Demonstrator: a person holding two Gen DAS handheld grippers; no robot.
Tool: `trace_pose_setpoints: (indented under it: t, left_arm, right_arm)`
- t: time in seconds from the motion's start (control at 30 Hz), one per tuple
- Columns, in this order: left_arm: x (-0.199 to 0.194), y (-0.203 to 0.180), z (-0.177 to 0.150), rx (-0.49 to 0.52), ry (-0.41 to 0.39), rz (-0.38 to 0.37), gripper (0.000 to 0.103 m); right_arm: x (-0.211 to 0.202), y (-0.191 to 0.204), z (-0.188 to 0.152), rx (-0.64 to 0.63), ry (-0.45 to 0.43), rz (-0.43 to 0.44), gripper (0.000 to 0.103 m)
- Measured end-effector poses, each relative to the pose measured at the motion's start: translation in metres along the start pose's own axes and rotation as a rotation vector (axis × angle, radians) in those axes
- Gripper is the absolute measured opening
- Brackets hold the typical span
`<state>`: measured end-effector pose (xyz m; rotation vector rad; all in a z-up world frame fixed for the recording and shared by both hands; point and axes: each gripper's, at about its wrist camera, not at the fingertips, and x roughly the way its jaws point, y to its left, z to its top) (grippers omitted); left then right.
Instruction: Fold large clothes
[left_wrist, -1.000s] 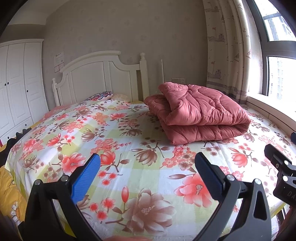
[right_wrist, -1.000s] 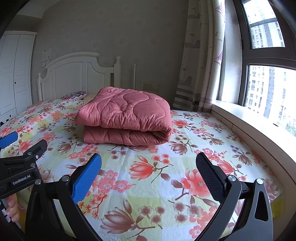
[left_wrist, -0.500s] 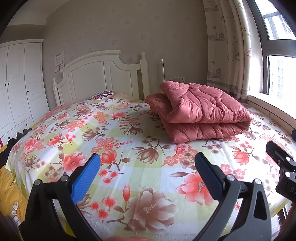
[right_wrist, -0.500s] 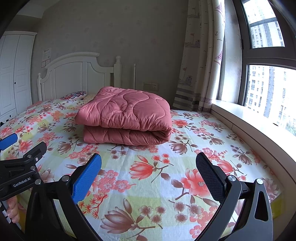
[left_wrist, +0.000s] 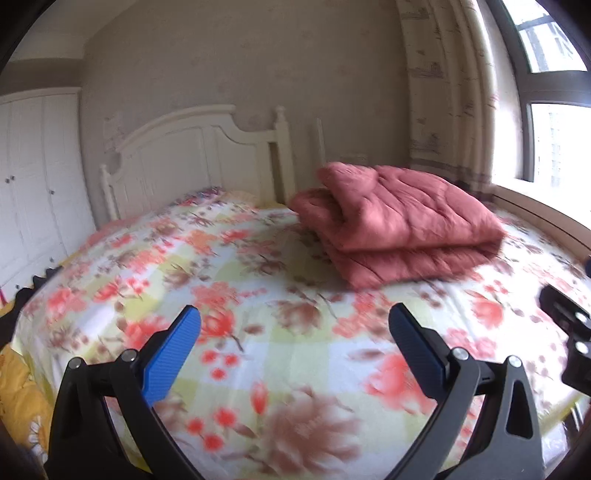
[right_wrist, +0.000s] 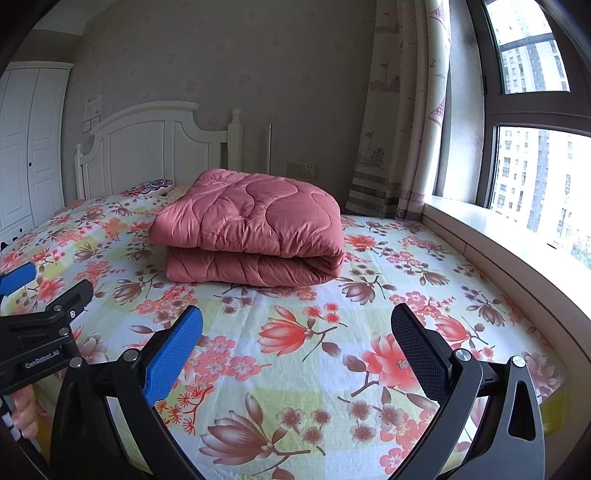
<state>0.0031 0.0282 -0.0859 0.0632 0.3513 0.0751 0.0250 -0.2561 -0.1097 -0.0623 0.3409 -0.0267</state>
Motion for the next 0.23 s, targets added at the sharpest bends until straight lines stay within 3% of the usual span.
trace_pose_setpoints:
  t: [0.13,0.23]
  left_arm:
    - [0.046,0.046,0.029,-0.091,0.087,-0.062,0.101]
    - [0.098,0.085,0.059,-0.102,0.142,-0.05,0.101]
  right_arm:
    - [0.012,-0.016,0.011,0.015,0.012,0.007,0.098]
    - [0.035,-0.054,0.035,0.013,0.023,-0.026,0.098]
